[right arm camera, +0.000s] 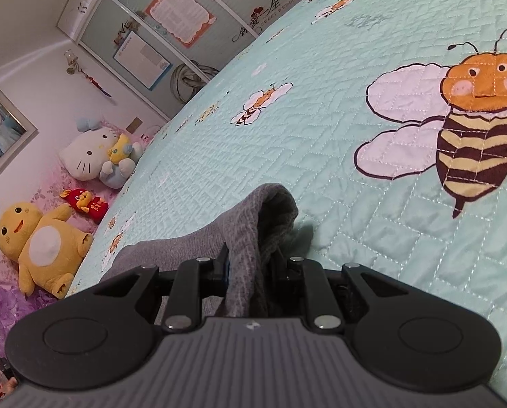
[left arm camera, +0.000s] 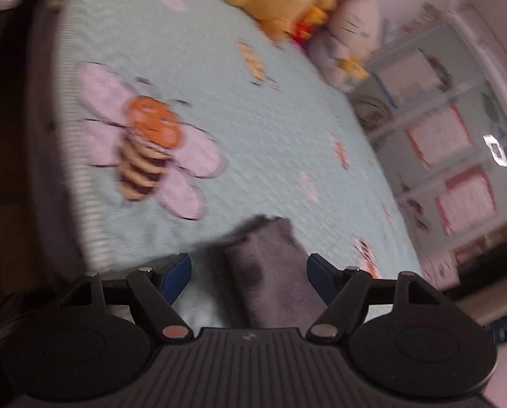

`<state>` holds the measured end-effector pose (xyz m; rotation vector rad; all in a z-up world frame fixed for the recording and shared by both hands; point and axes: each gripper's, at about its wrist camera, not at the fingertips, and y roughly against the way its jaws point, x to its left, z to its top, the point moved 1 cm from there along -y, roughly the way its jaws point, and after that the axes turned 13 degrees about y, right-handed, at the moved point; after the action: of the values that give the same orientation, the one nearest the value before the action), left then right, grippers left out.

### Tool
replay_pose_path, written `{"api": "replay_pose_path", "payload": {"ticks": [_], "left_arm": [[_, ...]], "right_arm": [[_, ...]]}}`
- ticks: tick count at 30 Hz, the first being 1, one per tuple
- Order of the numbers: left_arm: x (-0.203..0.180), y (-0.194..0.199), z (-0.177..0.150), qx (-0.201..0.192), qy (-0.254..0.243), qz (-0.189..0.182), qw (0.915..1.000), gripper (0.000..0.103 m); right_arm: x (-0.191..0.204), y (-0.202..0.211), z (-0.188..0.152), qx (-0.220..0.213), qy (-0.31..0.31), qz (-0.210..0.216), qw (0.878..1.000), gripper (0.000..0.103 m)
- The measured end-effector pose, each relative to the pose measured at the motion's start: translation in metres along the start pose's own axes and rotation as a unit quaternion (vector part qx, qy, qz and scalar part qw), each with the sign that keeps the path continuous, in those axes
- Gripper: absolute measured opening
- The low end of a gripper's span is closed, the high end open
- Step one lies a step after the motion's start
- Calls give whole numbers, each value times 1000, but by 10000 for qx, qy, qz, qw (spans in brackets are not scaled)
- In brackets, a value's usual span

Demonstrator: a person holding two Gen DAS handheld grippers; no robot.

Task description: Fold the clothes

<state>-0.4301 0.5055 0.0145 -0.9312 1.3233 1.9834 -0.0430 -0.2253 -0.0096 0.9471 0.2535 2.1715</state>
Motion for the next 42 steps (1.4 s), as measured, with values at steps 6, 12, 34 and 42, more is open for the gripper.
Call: {"api": "replay_pose_path", "payload": {"ticks": [6,12,34,42], "left_arm": [[-5,-26,2,210,-196,-255,9993,54],[-35,-38,31,222,-853,-23,9961,8],[7,-14,15,1,699,-288,9971,65],[3,-23,-12,280,743,-445,9958,72]], "right_arm": [[-3,0,-2,-67,-91,84,9999,19],[14,5,5,85,282,-164,9994,20],[46,89,-57,-1459,-1050,-1069,9779,57],[84,114,-112,-1976,-1789,-958,9590,59]]}}
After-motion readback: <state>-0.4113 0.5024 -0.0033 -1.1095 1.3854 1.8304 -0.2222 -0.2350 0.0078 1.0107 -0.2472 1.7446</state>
